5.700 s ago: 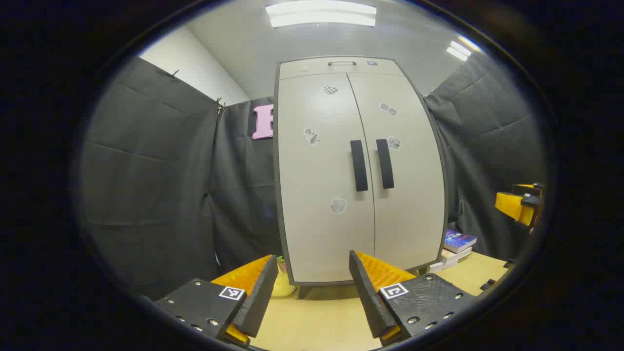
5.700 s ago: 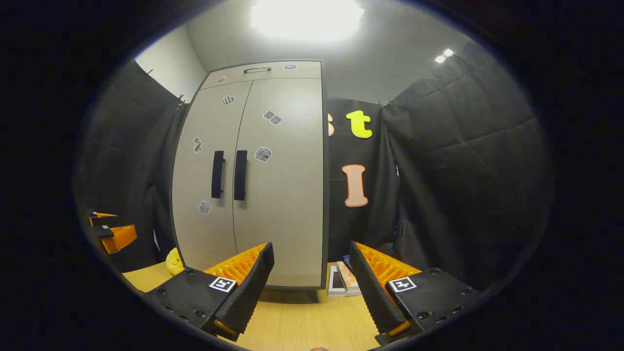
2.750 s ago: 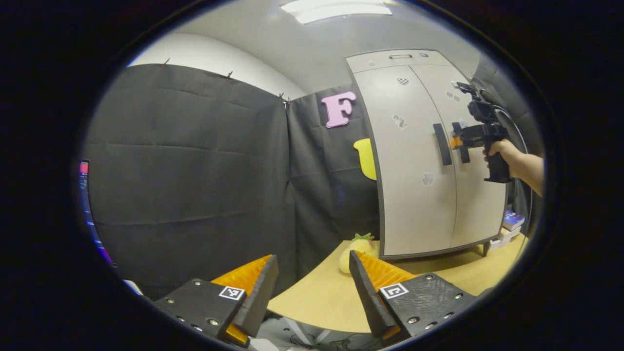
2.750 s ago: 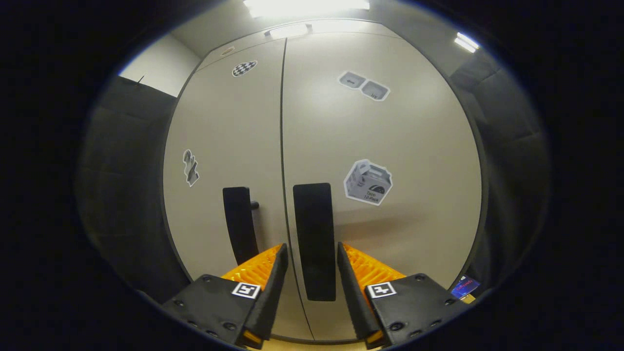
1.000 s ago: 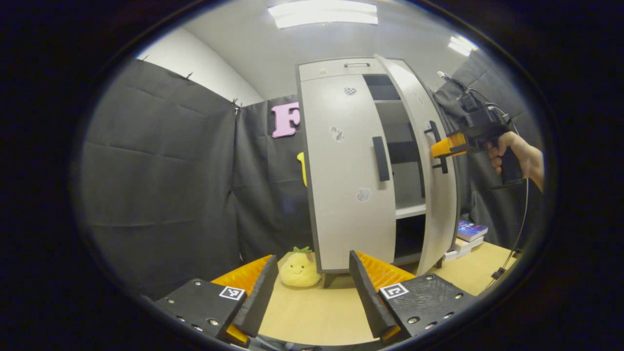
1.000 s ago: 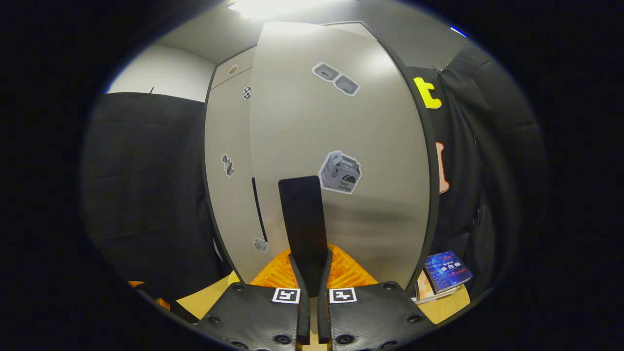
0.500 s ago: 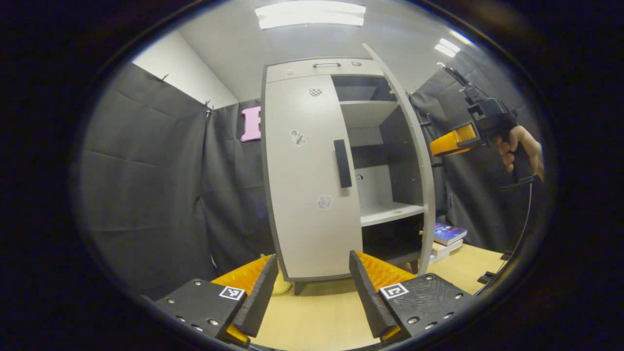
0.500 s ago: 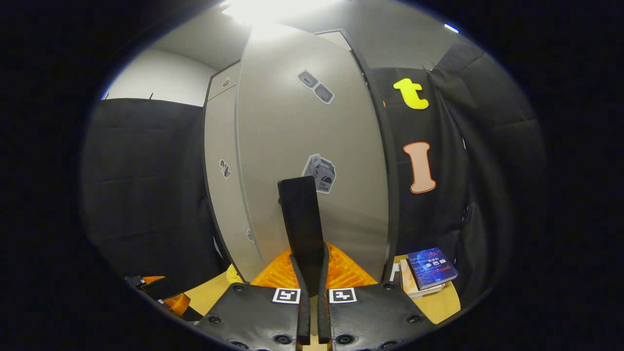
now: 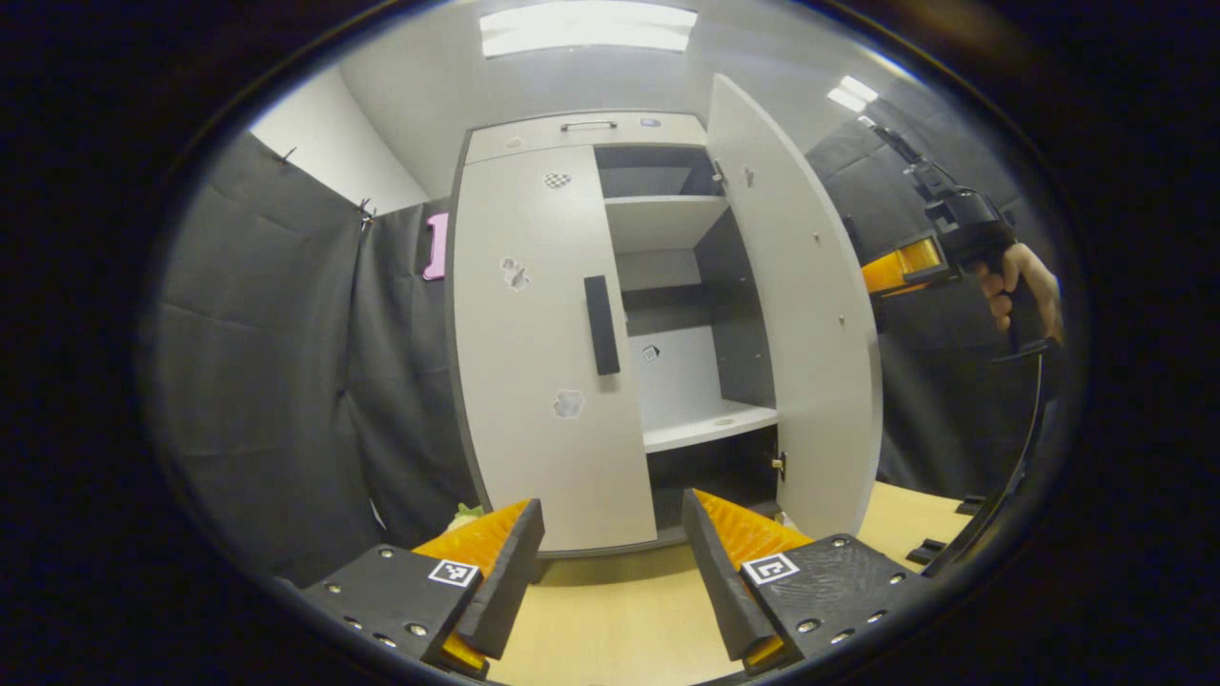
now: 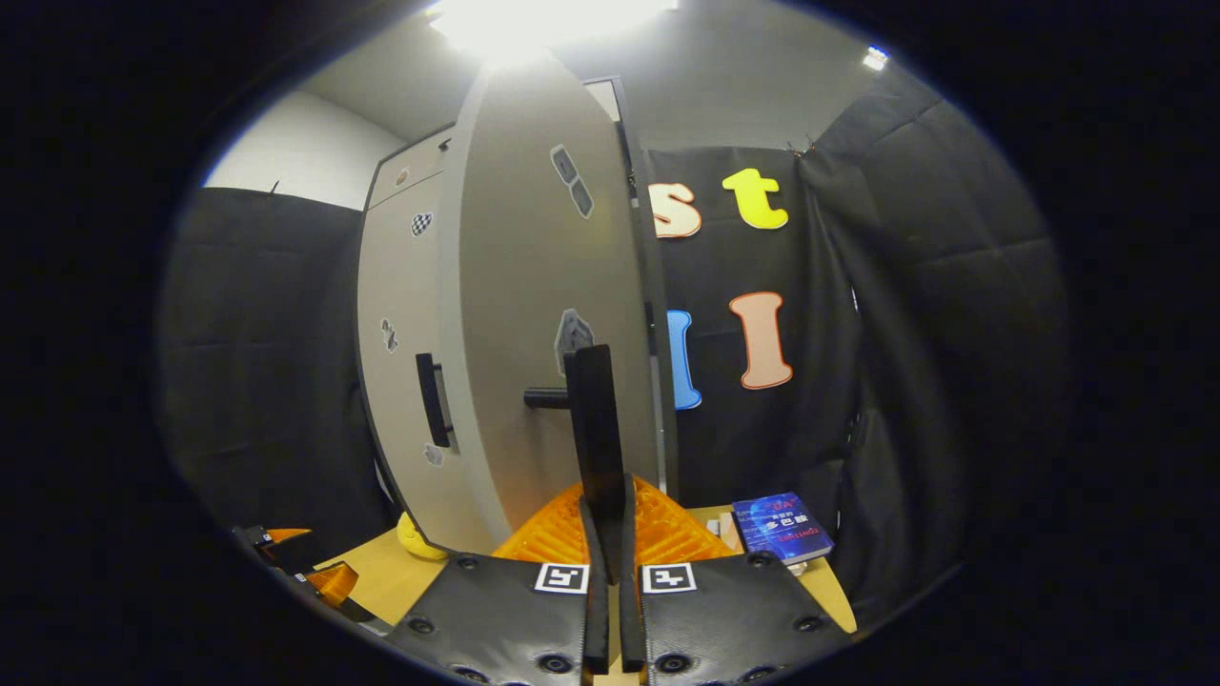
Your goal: Open the right door of the double-door shoe cabinet with the right hand, and open the left door with the left hand.
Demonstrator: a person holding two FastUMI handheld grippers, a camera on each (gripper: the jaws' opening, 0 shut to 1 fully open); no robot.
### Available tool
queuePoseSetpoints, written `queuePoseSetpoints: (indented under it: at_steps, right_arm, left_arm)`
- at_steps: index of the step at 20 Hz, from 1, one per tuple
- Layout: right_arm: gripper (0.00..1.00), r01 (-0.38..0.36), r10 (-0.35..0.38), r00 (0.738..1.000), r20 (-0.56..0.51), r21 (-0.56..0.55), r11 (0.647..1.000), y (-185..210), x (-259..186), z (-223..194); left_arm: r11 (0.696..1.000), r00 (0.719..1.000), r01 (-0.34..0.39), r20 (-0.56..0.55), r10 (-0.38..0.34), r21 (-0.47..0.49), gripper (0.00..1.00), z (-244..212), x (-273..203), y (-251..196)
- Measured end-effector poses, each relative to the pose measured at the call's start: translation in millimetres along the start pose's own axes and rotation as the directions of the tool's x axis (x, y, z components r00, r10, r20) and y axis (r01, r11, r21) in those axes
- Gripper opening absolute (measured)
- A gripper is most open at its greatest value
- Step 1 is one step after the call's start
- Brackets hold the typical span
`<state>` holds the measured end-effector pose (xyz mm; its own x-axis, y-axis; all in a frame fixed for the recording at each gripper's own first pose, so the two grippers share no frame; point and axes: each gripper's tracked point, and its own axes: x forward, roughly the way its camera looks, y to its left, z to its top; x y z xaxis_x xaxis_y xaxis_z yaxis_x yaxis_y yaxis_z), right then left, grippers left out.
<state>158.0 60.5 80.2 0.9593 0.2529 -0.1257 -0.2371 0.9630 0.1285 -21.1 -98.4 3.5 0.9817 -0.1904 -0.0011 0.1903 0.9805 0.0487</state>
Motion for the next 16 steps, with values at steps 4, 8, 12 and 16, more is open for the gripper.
queuePoseSetpoints:
  at_steps: [4, 8, 12, 16]
  right_arm:
    - [0.06, 0.057, -0.057, 0.998, 0.009, -0.02, 0.998, -32, -2, 2]
    - [0.06, 0.044, -0.044, 0.999, 0.031, -0.003, 0.999, -38, 0, 3]
    - [0.06, 0.042, -0.041, 0.996, 0.076, -0.011, 0.999, -37, -17, 6]
    - [0.06, 0.045, -0.045, 0.996, 0.076, -0.004, 0.999, -48, -44, 1]
  left_arm:
    - [1.0, 1.0, 0.012, -0.009, -0.012, 0.004, 0.85, -3, 1, -14]
    - [1.0, 1.0, 0.019, -0.017, -0.019, 0.001, 0.85, -3, 2, -26]
    - [1.0, 1.0, 0.022, -0.02, -0.022, -0.011, 0.85, -1, 7, -32]
    - [1.0, 1.0, 0.015, -0.011, -0.015, -0.028, 0.84, 7, 20, -29]
